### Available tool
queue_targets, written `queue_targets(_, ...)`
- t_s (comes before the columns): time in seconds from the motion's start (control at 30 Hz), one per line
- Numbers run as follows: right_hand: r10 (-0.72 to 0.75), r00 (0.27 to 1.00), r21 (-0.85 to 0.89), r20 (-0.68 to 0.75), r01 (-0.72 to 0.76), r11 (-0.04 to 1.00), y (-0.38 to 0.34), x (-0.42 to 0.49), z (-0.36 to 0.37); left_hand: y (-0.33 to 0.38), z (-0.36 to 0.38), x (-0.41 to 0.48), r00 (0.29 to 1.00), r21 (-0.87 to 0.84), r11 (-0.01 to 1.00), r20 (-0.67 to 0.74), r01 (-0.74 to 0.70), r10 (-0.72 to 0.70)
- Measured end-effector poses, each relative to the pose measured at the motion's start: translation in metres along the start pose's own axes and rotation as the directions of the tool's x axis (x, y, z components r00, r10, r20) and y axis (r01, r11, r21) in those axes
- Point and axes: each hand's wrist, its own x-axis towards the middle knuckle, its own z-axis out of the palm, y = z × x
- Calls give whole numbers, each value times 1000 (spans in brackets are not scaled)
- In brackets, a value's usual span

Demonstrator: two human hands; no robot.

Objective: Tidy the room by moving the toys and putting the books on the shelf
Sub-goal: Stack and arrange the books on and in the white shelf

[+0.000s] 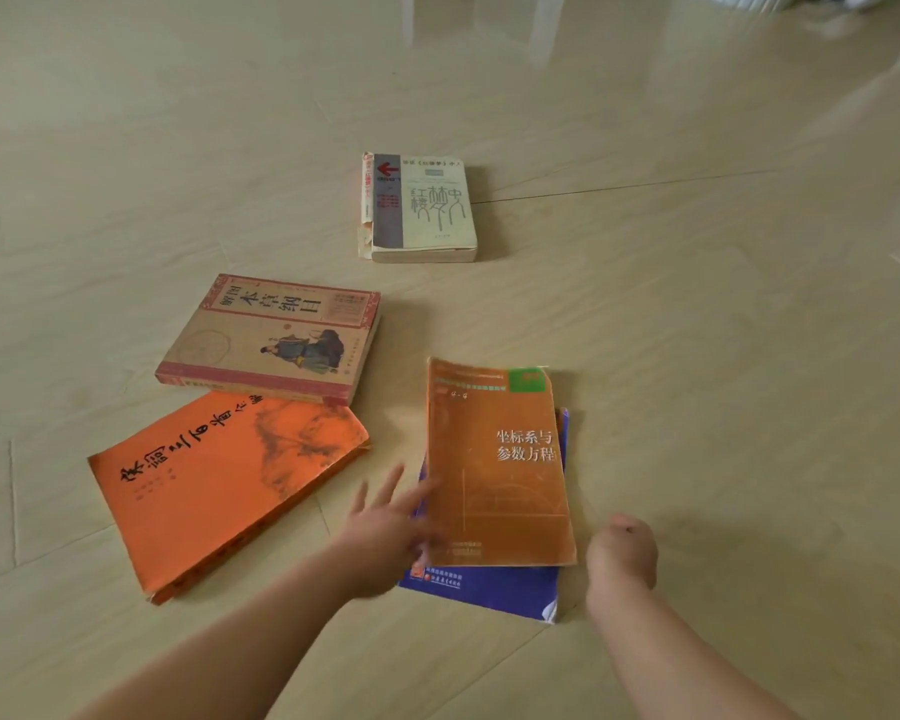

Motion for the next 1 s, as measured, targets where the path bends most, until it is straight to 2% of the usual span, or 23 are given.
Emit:
queue_targets(0.03,-42,999,-102,11,43,994,-1,-2,1,-4,8,-1,997,32,999,73,22,-24)
queue_targets(0.07,-101,994,-209,45,108,972,-1,-4,4,-8,13,-5,997,17,999,58,51,-52)
queue_targets(0.13,-222,965,-406,137,259,876,0,-11,14,-15,12,-13,976,-51,990,-170,132,-139)
queue_targets(0.2,-302,914,-541,271,404,738,2,-21,30,-27,8,-17,862,-61,957,-421,282,-281)
queue_targets(0.23,-317,885,-571,342,464,677,4,-26,38,-37,6,-16,812,-64,923,-456,378,-364)
queue_targets(0.27,-326,854,-582,405,516,628,5,-31,45,-48,5,-15,782,-84,878,-420,472,-461)
queue_targets(0.33,-329,801,-584,500,592,555,7,-42,60,-69,2,-17,774,-32,809,-268,587,-573)
queue_targets(0.37,-326,782,-583,531,616,530,9,-45,65,-77,2,-17,790,43,804,-229,593,-569)
queue_targets(0.43,-319,760,-588,566,644,489,11,-49,70,-90,2,-21,824,168,814,-242,556,-512)
queue_targets(0.57,-332,736,-602,590,675,426,13,-47,66,-83,-3,-18,840,286,791,-240,541,-488)
queue_targets(0.63,-329,728,-590,602,682,432,13,-46,64,-79,-4,-16,833,307,776,-259,551,-489)
queue_targets(0.73,-304,747,-544,591,647,535,12,-45,63,-87,-1,-18,802,271,769,-360,579,-477)
queue_targets(0.9,-297,754,-443,586,605,662,8,-46,56,-93,-16,-26,797,116,854,-440,507,-413)
queue_targets(1.0,-223,785,-303,578,460,835,-4,-48,55,-83,-48,-42,752,-49,890,-514,454,-412)
